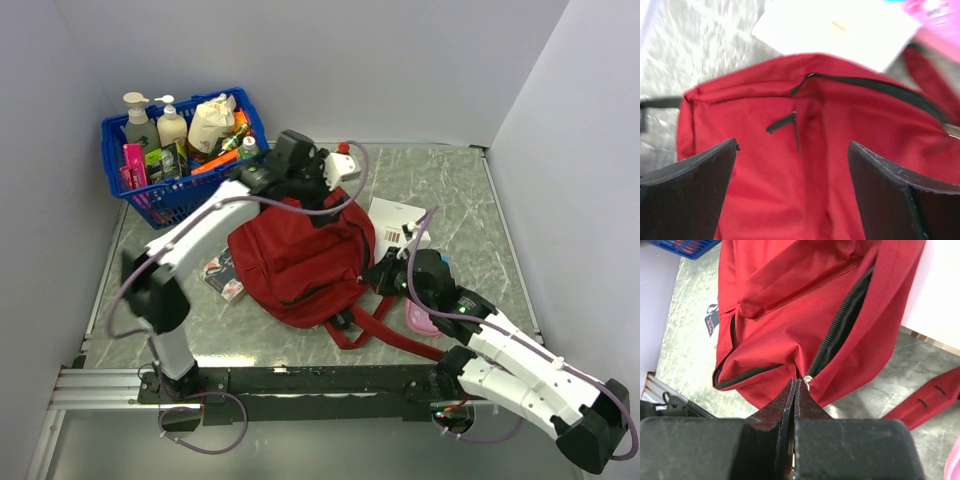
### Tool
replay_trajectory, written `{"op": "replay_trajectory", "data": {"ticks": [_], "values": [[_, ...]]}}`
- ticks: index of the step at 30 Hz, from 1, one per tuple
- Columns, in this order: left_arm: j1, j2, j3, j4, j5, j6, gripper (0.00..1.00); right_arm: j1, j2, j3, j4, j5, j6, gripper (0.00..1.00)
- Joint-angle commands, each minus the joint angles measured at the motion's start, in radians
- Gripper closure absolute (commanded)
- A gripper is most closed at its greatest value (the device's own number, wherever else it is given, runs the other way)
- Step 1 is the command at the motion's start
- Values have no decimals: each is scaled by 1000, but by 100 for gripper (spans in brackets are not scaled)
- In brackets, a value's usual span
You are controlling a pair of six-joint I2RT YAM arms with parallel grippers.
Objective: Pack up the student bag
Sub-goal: Unzip the student bag at the center of the board.
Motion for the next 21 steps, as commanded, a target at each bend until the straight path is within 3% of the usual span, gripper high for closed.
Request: {"op": "replay_trajectory", "data": {"ticks": [1,5,8,9,12,16,21], "values": [[0,-171,-118,-60,196,42,4,-19,48,52,77,-120,-31,90],[-35,-240,-297,-31,219,63,4,-16,56,35,130,-211,-52,75],[-66,-239,-346,9,183,57,4,-11,33,26,120,-234,-57,64],[-69,-234,-357,29,187,39,4,-8,9,22,114,-243,-58,54],[-88,-236,-408,119,200,-12,4,-6,-30,12,94,-274,-72,37],[-120,-224,-439,173,210,-46,3,-9,-76,30,28,-263,-95,32],[-129,-205,-394,187,209,-150,3,-90,-185,70,-67,-89,-104,34]]}}
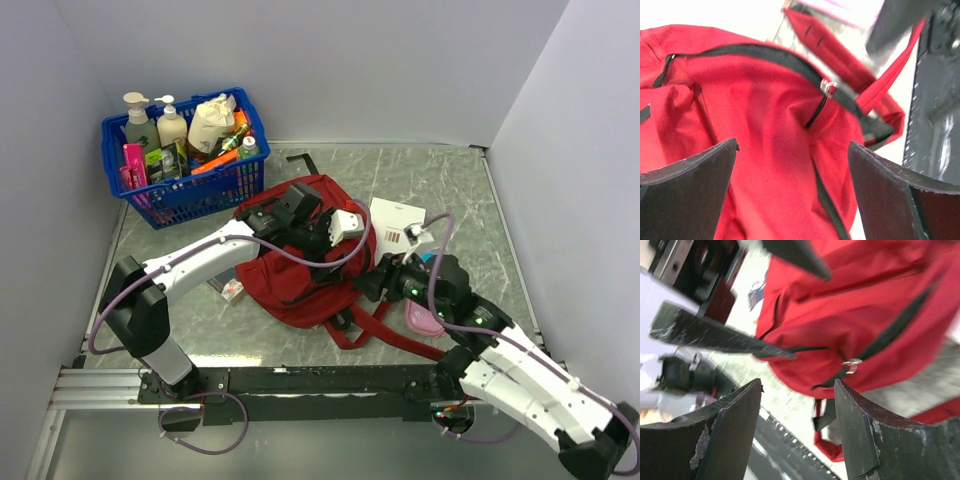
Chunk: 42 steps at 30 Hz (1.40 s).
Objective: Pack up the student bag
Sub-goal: Unzip the student bag at the center of the board.
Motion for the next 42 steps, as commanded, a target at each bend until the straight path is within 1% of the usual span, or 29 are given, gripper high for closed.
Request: {"op": "replay_trajectory", "data": {"ticks": [1,3,4,5,6,10,13,15,20,23,31,33,34,36,39,40,42], "values": [[-7,8,58,60,47,-137,2,-94,-77,80,-110,180,-16,33],[-8,8,73,51,101,-218,2,-149,-51,93,-144,202,6,32],[-8,6,64,63,123,-251,3,-194,-37,97,-149,198,9,31],[-10,2,41,74,138,-310,4,-211,-11,97,-147,196,15,31],[-14,-3,27,84,155,-337,6,-223,0,99,-147,193,21,31],[-46,-12,-32,144,159,-430,6,-307,45,100,-112,146,8,30],[-68,12,-13,138,151,-449,7,-358,80,102,-86,72,3,30],[-88,36,9,101,137,-443,9,-390,92,100,-69,37,0,30],[-157,60,32,65,-13,-420,14,-410,98,67,-38,5,6,30],[-168,86,50,39,-41,-440,17,-415,100,59,-34,-5,-2,31],[-172,109,58,58,-82,-473,23,-424,100,42,-6,-20,-8,32],[-172,121,73,55,-93,-476,28,-424,114,37,-3,-20,-5,34],[-172,129,78,54,-93,-476,33,-424,120,36,1,-23,-5,34],[-172,134,84,54,-102,-473,37,-426,137,27,8,-26,1,34],[-172,143,93,49,-116,-472,50,-426,153,8,37,-41,14,36],[-172,146,96,51,-122,-472,61,-426,161,5,41,-46,15,36],[-172,151,109,46,-136,-469,73,-426,180,-1,57,-64,24,37]]}}
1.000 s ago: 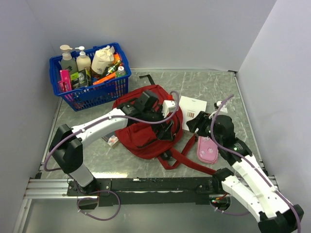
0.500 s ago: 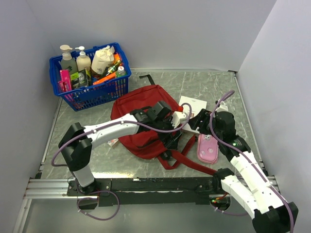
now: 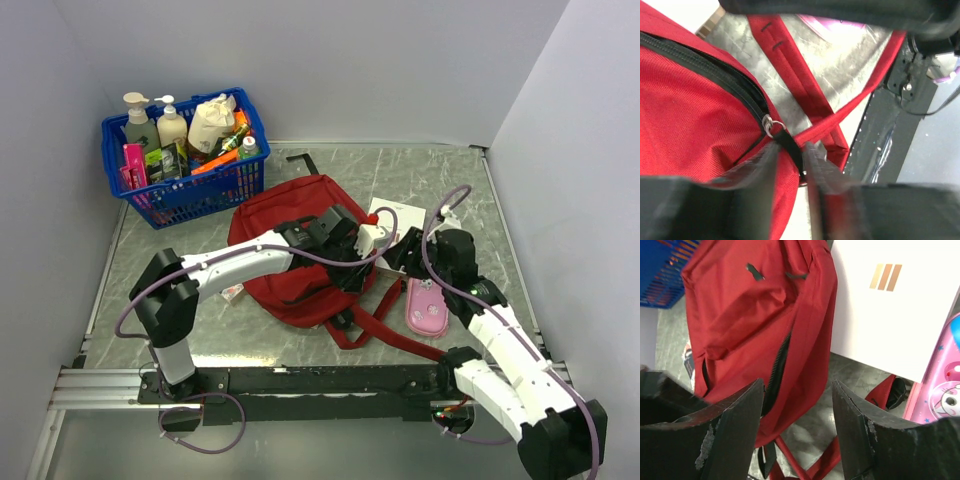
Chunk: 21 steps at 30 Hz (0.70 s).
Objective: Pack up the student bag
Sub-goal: Unzip the student bag at the center of the board.
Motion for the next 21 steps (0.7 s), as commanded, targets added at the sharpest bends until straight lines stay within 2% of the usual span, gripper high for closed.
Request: {"op": "replay_trajectory", "data": {"ticks": [1,5,12,17,21], "values": [[0,13,58,5,-38,-9,84,-6,28,-19,70,-38,18,37],[-1,11,60,5,-40,-9,98,-6,56,-28,110,-78,27,37],[-6,4,81,-13,-60,7,99,-3,125,-17,169,-193,58,37],[-9,-5,89,-18,-78,17,99,7,198,-5,144,-220,58,37],[-18,-15,92,-24,-81,24,99,17,223,-5,175,-250,77,41]]}}
